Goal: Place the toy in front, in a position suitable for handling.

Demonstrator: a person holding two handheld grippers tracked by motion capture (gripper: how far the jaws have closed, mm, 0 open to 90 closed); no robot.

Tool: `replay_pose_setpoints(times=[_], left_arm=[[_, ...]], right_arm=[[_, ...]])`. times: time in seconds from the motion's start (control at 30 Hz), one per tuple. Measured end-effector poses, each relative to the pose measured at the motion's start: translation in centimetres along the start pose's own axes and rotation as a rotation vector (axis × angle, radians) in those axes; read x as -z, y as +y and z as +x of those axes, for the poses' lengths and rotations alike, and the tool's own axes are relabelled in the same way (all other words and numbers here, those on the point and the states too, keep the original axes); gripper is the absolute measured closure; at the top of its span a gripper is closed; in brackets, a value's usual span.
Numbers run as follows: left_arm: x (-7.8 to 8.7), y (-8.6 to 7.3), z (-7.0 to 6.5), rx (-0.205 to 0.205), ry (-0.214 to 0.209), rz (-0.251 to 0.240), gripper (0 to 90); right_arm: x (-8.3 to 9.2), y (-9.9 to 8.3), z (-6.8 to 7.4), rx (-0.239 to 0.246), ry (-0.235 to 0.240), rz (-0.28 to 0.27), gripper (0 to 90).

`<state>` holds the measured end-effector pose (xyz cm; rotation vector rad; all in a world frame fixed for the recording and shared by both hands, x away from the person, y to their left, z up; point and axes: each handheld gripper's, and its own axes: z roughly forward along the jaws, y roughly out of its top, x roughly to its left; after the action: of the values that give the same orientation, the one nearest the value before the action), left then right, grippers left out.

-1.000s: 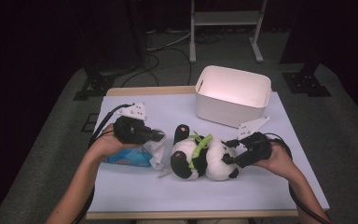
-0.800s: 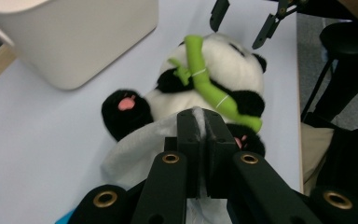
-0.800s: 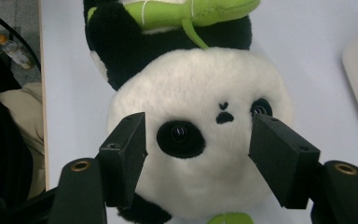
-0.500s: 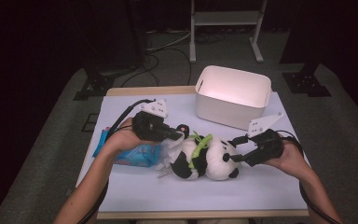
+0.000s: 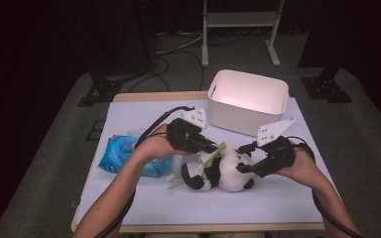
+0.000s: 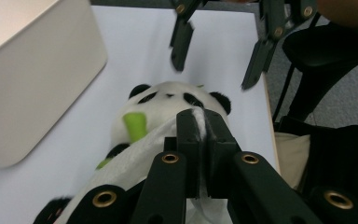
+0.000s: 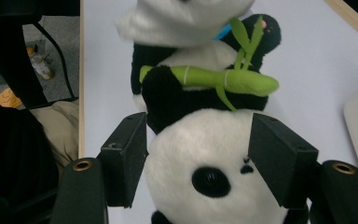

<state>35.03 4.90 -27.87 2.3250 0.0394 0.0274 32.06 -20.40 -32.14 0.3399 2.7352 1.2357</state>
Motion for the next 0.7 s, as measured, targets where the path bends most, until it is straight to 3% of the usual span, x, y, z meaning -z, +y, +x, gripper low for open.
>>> replay_pose_setpoints(times=[0.2,0.37,0.53,0.7], left_arm=[[-1.4,1.4,-0.4,-0.025,-0.032,0.004,86.5],[-2.4,2.5,-0.7,-0.044,-0.051,0.0,86.1],[-3.3,2.7,-0.7,-0.046,-0.071,-0.002,85.8],[-3.6,2.5,-0.8,-0.042,-0.08,0.005,85.4]], right_arm=[[-0.8,0.3,0.0,0.009,0.017,-0.002,34.6],[-0.3,-0.3,0.0,-0.001,0.008,-0.016,34.1],[-0.2,-0.4,0.0,-0.013,0.019,-0.058,34.1],[-1.5,0.1,-0.3,-0.011,0.029,-0.083,39.6]])
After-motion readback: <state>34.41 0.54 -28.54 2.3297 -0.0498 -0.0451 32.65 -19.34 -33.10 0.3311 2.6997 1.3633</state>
